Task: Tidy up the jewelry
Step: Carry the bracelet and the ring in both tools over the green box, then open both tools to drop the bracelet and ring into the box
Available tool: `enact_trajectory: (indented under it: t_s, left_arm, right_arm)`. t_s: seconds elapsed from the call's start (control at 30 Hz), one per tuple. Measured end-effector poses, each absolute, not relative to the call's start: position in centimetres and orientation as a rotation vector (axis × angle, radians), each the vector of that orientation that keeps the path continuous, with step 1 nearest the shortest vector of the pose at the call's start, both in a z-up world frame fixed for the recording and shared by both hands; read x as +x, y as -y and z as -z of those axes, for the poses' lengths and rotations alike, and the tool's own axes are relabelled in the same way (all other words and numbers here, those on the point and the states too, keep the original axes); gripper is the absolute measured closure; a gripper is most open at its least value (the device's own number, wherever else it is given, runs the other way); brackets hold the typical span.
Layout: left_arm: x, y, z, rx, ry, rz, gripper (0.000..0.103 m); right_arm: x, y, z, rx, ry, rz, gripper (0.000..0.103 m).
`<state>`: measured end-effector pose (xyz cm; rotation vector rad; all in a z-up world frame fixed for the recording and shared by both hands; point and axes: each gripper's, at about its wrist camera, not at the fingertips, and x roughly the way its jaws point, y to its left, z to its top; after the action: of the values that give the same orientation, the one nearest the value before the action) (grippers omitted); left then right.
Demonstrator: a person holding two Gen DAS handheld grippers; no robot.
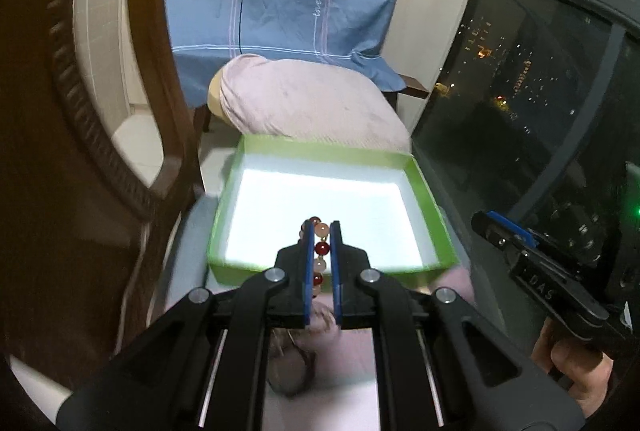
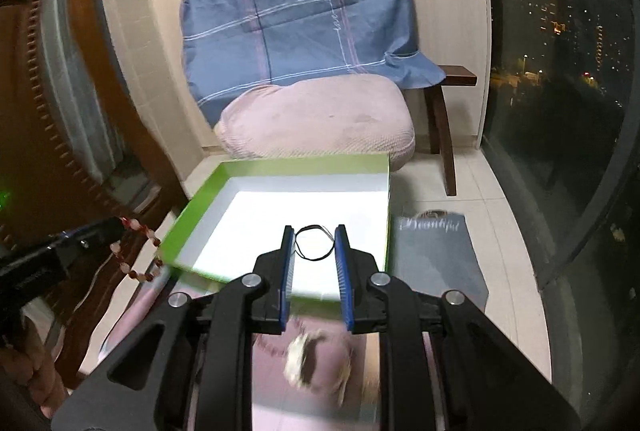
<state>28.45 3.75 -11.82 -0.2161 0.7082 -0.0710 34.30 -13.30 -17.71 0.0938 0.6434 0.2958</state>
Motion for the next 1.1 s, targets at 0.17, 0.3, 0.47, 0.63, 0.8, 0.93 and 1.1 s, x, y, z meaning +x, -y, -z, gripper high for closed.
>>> enact_trajectory:
  t_s: [0.17,0.3,0.47,0.63,0.8,0.93,1.1]
  left_arm:
    - [34.3,-5.3,12.9,-0.222,-0.747,0.037,0.095]
    - [38.5,-6.6,14.8,-0.268,-0.792,0.017,0.095]
    - [41.2,-6.4,16.2,-0.251,-0.814,0.023,0.095]
    - [42.5,-6.9,17.2,-0.266,-0.824,0.022,0.095]
    - [43.3,-6.5,18.0,-0.262,-0.847,0.027,0.095]
    - [43.4,-6.4,18.4,-0.250,-0.860,0.025,0.095]
    - [43.6,-6.3,18.6,-0.243,-0.869,0.020,0.095]
  right_arm:
    - [39.0,12.2,17.5,0.103,-0.662,-0.310,0.083]
    - [42.7,11.7,18.9,0.131,-0.710,-0.300,0.083]
    - [45.3,11.0,20.5,0.107,-0.745,-0.287,0.083]
    - [46.7,10.4,21.7,0.094,-0.766,-0.280,0.083]
    - [47.2,10.1,22.3,0.081,-0.774,-0.273,0.083]
    - [47.4,9.9,22.3,0.083,-0.769,-0.268,0.083]
    - [47.7,10.2,22.6,0.083,-0.771,-0.259,0.083]
